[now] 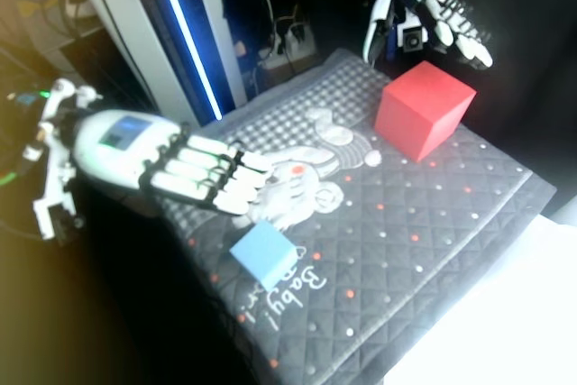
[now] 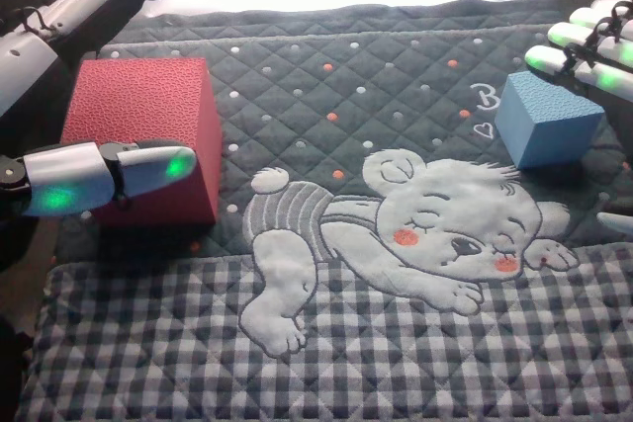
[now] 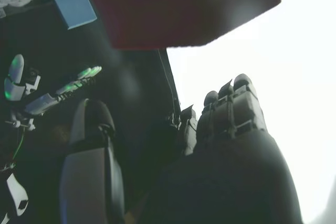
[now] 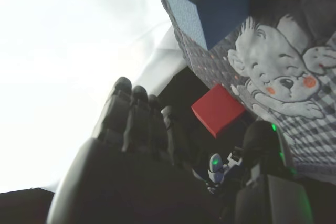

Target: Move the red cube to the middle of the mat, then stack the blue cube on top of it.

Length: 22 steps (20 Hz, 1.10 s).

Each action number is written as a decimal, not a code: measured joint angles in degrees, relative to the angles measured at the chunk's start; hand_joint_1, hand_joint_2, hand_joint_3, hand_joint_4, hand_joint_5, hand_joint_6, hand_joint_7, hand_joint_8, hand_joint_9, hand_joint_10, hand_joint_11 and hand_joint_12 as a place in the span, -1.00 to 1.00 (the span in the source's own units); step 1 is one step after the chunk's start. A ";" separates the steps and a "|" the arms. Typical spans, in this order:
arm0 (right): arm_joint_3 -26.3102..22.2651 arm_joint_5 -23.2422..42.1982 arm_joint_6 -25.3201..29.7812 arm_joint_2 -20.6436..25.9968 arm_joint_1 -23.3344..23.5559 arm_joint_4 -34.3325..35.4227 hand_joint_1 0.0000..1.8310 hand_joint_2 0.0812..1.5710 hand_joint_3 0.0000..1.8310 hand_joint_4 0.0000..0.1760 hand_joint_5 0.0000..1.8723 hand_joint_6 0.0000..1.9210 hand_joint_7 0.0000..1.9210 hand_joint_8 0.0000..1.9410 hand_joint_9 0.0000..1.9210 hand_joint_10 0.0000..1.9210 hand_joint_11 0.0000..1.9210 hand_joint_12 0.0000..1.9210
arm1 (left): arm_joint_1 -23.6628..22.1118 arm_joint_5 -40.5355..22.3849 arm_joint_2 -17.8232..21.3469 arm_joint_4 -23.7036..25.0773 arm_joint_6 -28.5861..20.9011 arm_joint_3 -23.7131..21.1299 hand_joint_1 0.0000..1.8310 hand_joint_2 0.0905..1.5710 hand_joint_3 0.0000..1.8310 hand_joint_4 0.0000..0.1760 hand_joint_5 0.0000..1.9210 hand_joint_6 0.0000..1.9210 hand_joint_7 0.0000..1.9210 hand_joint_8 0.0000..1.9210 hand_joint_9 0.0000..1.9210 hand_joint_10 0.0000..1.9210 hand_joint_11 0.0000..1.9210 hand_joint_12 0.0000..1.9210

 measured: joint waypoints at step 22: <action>0.28 -0.70 0.02 -1.31 0.00 0.48 -0.26 0.47 -0.98 -1.00 -1.00 -1.00 -1.00 -1.00 -1.00 -1.00 -1.00 -1.00 | -5.95 17.40 -6.32 -7.34 4.66 6.82 0.28 0.31 -1.00 0.04 -0.50 -0.32 -0.50 -0.47 -0.76 0.03 -1.00 0.61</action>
